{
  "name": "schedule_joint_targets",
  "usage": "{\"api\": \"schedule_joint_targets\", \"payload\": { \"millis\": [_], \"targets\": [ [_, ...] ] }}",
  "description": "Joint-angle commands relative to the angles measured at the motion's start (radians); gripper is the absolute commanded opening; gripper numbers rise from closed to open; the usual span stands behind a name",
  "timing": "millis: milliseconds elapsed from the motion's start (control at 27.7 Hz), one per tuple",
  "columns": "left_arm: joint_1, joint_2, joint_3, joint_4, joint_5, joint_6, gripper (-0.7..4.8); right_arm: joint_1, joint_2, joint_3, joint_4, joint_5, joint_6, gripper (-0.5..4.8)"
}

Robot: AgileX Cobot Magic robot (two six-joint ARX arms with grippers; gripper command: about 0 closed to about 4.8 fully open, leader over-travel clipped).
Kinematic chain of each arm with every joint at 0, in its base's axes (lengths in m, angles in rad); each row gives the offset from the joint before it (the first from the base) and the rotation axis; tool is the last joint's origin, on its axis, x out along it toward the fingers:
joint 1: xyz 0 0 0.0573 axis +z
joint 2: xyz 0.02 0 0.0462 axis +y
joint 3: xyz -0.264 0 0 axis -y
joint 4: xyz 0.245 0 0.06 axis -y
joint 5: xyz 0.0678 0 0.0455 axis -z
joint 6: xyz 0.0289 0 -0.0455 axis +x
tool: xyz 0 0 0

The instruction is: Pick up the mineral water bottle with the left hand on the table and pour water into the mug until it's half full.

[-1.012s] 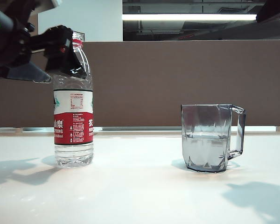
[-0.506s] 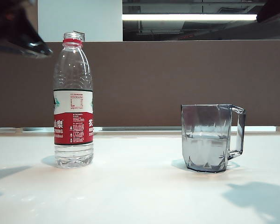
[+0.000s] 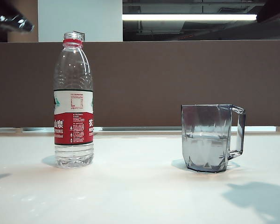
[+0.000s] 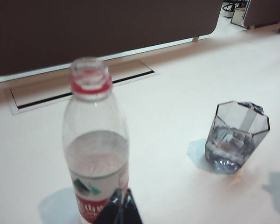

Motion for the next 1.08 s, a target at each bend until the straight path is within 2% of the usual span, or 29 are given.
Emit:
{"api": "schedule_joint_targets", "payload": {
  "millis": [36,289,361,506,687,1084],
  "targets": [
    [-0.002,-0.065,-0.034,0.013,0.006,-0.013,-0.06,0.000,-0.001,0.005,0.016,0.000,0.003,-0.01],
    [0.024,-0.282,-0.128,0.023,-0.058,-0.021,-0.06,0.001,-0.001,0.005,0.016,0.000,0.003,-0.01],
    [0.063,-0.309,-0.142,0.022,-0.056,-0.027,-0.06,0.001,-0.001,0.005,0.016,0.000,0.003,-0.01],
    [0.208,-0.368,-0.170,0.023,0.005,-0.025,-0.06,0.001,-0.001,0.005,0.016,0.000,0.003,-0.01],
    [0.340,-0.472,-0.229,0.023,0.060,-0.025,-0.06,0.001,-0.001,0.005,0.016,0.000,0.003,-0.01],
    [0.455,-0.470,-0.354,0.189,0.063,-0.021,-0.06,0.000,0.000,0.005,0.016,0.000,0.003,-0.01]
  ]
}}
